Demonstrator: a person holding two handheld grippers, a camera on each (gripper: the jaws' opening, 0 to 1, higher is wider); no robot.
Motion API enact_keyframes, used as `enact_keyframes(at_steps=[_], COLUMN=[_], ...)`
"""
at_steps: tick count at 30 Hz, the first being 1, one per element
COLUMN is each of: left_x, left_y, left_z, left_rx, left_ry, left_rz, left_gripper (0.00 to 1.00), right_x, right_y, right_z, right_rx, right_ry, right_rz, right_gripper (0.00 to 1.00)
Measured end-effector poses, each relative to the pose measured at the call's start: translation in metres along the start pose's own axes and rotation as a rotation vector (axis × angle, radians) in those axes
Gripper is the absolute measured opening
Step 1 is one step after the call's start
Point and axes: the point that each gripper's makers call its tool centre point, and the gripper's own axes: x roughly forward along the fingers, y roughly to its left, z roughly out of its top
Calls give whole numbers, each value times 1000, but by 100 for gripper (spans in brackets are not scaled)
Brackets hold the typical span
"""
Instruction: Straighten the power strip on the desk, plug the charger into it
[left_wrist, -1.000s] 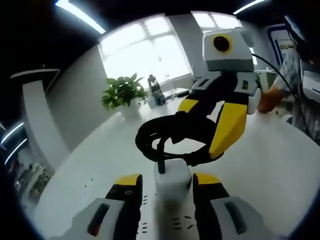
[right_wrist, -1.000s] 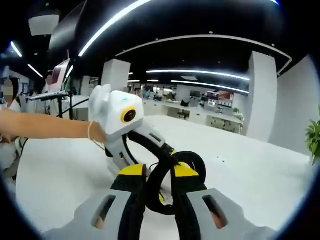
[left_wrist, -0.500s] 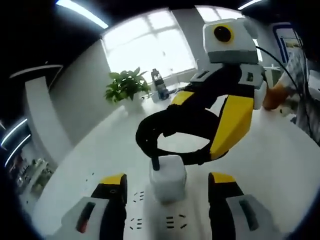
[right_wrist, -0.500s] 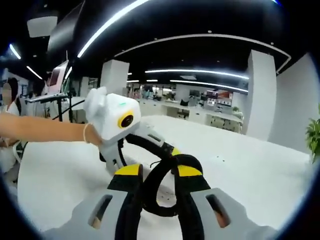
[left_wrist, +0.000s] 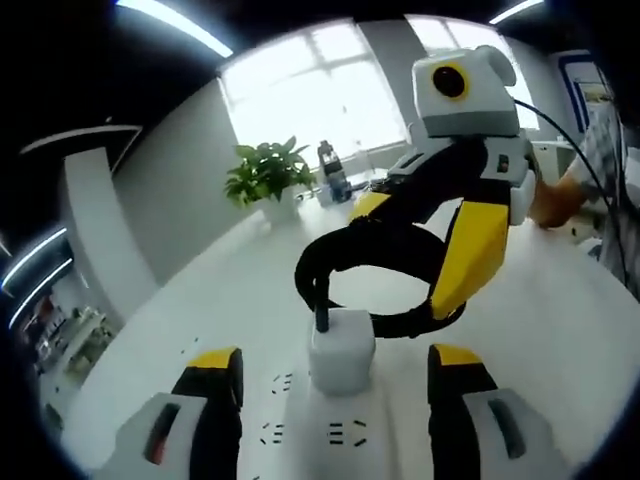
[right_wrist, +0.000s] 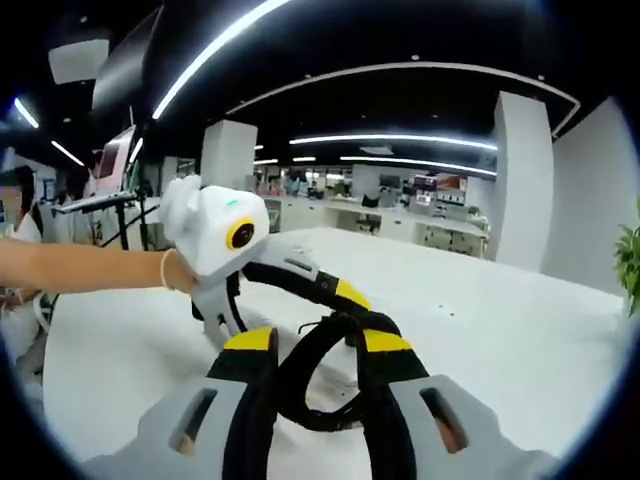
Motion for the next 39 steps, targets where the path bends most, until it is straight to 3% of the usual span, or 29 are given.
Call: enact_keyframes(at_steps=[5,10,20,25,29,34,39], left_x=[-6,-10,-18,-23,-27,-36,-45], left_y=[1,2,2,-4,-7,0,8], left_z=[-2,-2,-4,-1,-3,-3,-1], left_rx=[-15,-29,-79,-92,-98,-112,-129], left_ry=[-6,-15,-47,-74,-85,-119,-153], left_rz=[19,33,63,75,87,146,219], left_gripper=[77,77,81,82,83,83,85], right_x=[-1,-3,-14,-19,-25,-30,-30], right_y=[2,2,-3,-3,-2,-9,-18], right_z=[1,1,6,9,17,22,20], right_rx=[27,43,66,86,108,112,103], right_ry=[-11,-11,-37,-57,-110,-152,-153], right_rz=[11,5,11,53,102,111,90], right_gripper=[37,49,49,49,49,49,52])
